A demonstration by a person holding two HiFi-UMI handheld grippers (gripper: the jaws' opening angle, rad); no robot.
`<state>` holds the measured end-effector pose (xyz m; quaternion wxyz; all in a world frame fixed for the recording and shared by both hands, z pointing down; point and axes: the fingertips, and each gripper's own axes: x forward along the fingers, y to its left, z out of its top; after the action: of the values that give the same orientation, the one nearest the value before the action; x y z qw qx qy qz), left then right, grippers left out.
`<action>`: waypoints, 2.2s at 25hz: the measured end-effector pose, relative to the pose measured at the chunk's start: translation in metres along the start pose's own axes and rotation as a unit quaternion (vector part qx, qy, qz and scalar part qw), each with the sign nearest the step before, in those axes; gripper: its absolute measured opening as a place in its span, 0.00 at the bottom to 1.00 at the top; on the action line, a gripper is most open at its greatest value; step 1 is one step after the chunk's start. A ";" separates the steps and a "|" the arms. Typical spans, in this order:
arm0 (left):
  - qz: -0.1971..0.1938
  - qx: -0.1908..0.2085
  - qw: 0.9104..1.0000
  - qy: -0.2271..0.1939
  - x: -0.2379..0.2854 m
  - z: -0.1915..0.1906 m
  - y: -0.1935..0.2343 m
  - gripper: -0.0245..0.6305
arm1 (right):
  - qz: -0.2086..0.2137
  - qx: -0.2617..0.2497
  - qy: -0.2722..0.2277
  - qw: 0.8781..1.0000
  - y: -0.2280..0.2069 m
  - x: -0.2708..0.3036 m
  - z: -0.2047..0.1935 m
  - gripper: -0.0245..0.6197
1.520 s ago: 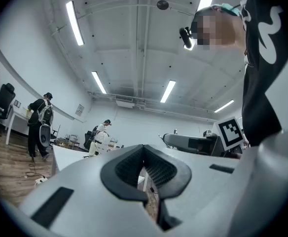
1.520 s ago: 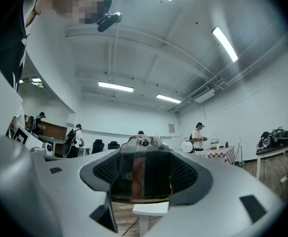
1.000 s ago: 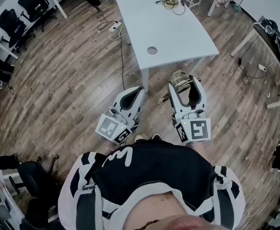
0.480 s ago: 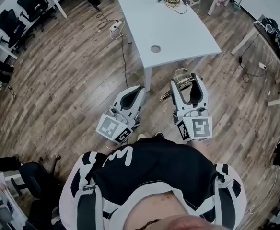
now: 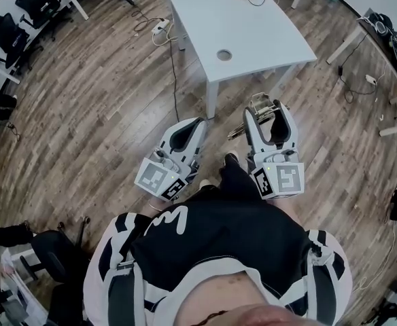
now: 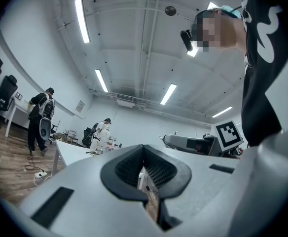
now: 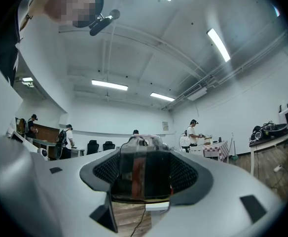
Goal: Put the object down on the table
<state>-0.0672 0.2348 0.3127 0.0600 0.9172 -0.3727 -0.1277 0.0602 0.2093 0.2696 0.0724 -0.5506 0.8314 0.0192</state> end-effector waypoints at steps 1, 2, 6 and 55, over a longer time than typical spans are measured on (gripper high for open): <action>-0.002 0.000 1.000 0.000 -0.001 0.000 0.000 0.04 | -0.001 0.000 -0.002 1.000 0.000 0.001 0.001 0.49; -0.002 0.002 1.000 0.000 -0.001 0.001 0.001 0.04 | -0.002 -0.001 -0.005 1.000 0.000 0.001 0.003 0.49; -0.001 0.005 1.000 -0.014 0.002 0.011 0.005 0.04 | 0.000 -0.004 -0.010 1.000 0.001 0.006 0.008 0.49; 0.022 0.039 0.999 -0.024 0.252 0.016 0.157 0.04 | 0.076 0.026 -0.013 0.997 -0.154 0.263 -0.024 0.49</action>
<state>-0.0024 -0.0536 0.2817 0.0179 0.9069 -0.3991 -0.1335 0.0985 -0.0937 0.2638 0.0956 -0.4831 0.8703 0.0102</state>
